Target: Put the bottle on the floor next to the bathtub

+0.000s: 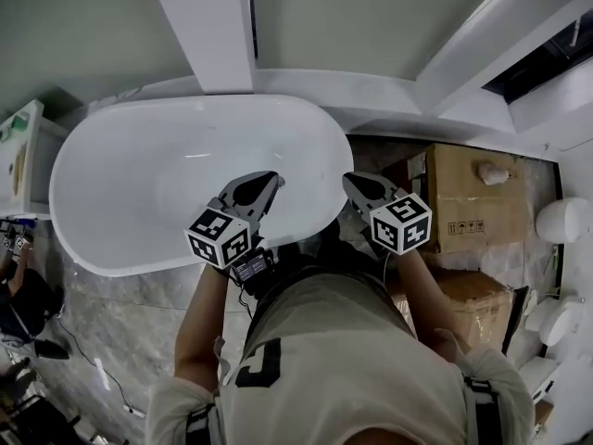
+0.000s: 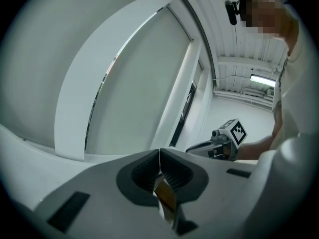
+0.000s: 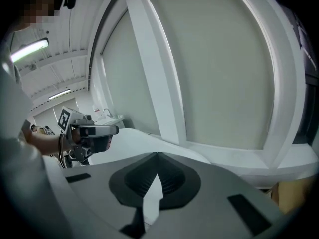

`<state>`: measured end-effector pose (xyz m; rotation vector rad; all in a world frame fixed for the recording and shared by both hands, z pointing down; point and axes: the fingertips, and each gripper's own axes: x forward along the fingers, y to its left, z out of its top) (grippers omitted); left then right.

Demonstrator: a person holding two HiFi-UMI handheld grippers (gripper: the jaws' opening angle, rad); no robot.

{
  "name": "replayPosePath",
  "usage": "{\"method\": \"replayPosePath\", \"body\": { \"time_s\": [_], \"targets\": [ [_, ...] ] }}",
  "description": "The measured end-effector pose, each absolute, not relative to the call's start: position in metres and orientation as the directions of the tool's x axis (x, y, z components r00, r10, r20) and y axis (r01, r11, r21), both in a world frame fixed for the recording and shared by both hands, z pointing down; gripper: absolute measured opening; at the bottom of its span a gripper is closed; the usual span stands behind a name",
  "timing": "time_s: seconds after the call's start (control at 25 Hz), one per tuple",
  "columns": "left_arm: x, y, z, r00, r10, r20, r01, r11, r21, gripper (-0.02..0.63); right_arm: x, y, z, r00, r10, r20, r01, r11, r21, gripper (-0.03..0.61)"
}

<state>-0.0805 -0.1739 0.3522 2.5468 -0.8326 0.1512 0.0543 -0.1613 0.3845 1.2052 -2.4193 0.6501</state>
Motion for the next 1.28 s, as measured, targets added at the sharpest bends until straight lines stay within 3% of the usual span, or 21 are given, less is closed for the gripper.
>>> {"method": "replayPosePath", "body": {
  "time_s": [0.32,1.0,1.28],
  "targets": [
    [-0.063,-0.172,0.316,0.771,-0.61,0.183,-0.634,-0.711,0.305,0.058,0.061,-0.155,0.348,-0.608,-0.677,0.414,-0.79,0.565,-0.236,0.028],
    [-0.003,-0.142,0.284,0.709,-0.657,0.255,-0.699,-0.704,0.128,0.057,0.115,-0.118,0.332,-0.649,-0.699,0.299,-0.76,0.581,-0.292,0.028],
    [0.022,-0.12,0.28,0.722,-0.641,0.261,-0.682,-0.722,0.115,0.057,0.115,-0.088,0.322,-0.687,-0.655,0.315,-0.711,0.694,-0.108,0.028]
  ]
}}
